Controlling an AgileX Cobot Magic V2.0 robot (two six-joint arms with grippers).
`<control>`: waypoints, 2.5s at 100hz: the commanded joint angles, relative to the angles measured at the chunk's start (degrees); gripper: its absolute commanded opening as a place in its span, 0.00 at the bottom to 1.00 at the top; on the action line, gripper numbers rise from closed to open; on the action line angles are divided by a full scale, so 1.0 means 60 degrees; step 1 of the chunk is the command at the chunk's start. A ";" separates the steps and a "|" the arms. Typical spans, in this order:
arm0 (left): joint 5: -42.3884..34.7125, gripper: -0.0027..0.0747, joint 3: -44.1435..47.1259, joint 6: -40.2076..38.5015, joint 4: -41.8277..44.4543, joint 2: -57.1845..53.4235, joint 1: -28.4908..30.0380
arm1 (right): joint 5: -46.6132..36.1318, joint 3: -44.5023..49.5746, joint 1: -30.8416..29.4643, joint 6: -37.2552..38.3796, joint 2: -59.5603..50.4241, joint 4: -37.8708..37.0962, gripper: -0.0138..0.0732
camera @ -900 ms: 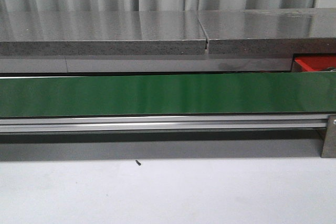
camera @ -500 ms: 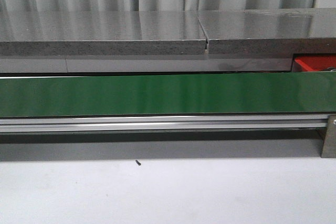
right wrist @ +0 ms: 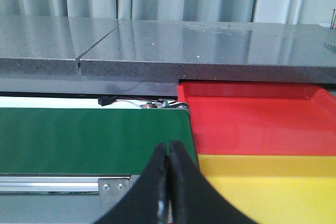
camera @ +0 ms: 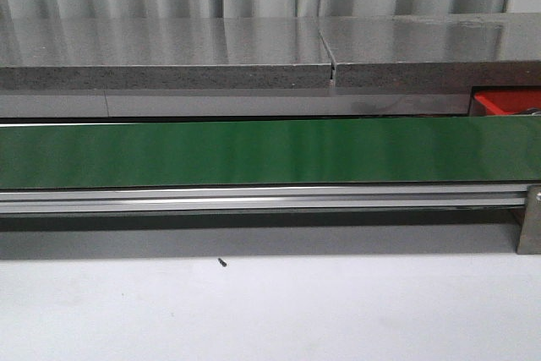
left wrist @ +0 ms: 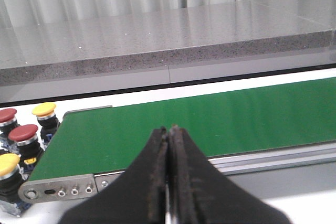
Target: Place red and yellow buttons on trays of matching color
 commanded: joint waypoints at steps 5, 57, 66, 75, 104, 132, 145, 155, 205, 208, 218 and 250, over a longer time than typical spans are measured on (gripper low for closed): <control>-0.0790 0.01 -0.0127 -0.0100 -0.0312 -0.0329 0.0014 | -0.0673 -0.0001 -0.0040 0.0000 -0.0170 0.0010 0.03; -0.0323 0.01 -0.2963 -0.0100 -0.0309 -0.0193 0.0014 | -0.0673 -0.0001 -0.0040 0.0000 -0.0170 0.0010 0.03; 0.0215 0.01 -0.3413 -0.0100 -0.0309 0.0045 0.0014 | -0.0673 -0.0001 -0.0040 0.0000 -0.0170 0.0010 0.03; 0.0232 0.01 -0.3820 -0.0100 -0.0309 0.0395 0.0014 | -0.0673 -0.0001 -0.0040 0.0000 -0.0170 0.0010 0.03; 0.0656 0.01 -0.4947 -0.0100 -0.0288 0.2089 0.0014 | -0.0673 -0.0001 -0.0040 0.0000 -0.0170 0.0010 0.03; 0.0717 0.01 -0.5194 -0.0100 -0.0289 0.3555 0.0014 | -0.0673 -0.0001 -0.0040 0.0000 -0.0170 0.0010 0.03; 0.0717 0.01 -0.5194 -0.0100 -0.0289 0.4250 0.0014 | -0.0673 -0.0001 -0.0040 0.0000 -0.0170 0.0010 0.03; 0.0717 0.05 -0.5194 -0.0100 -0.0289 0.4828 0.0014 | -0.0673 -0.0001 -0.0040 0.0000 -0.0170 0.0010 0.03; 0.1038 0.67 -0.5495 -0.0547 -0.0325 0.6868 0.1112 | -0.0673 -0.0001 -0.0040 0.0000 -0.0170 0.0010 0.03; 0.1387 0.67 -0.5632 -0.0720 -0.0325 0.7014 0.1371 | -0.0673 -0.0001 -0.0040 0.0000 -0.0170 0.0010 0.03; 0.2607 0.67 -0.6275 -0.1345 -0.0325 0.7579 0.2321 | -0.0673 -0.0001 -0.0040 0.0000 -0.0170 0.0010 0.03; 0.6333 0.67 -0.8348 -0.1365 -0.0831 0.9681 0.4521 | -0.0673 -0.0001 -0.0040 0.0000 -0.0170 0.0010 0.03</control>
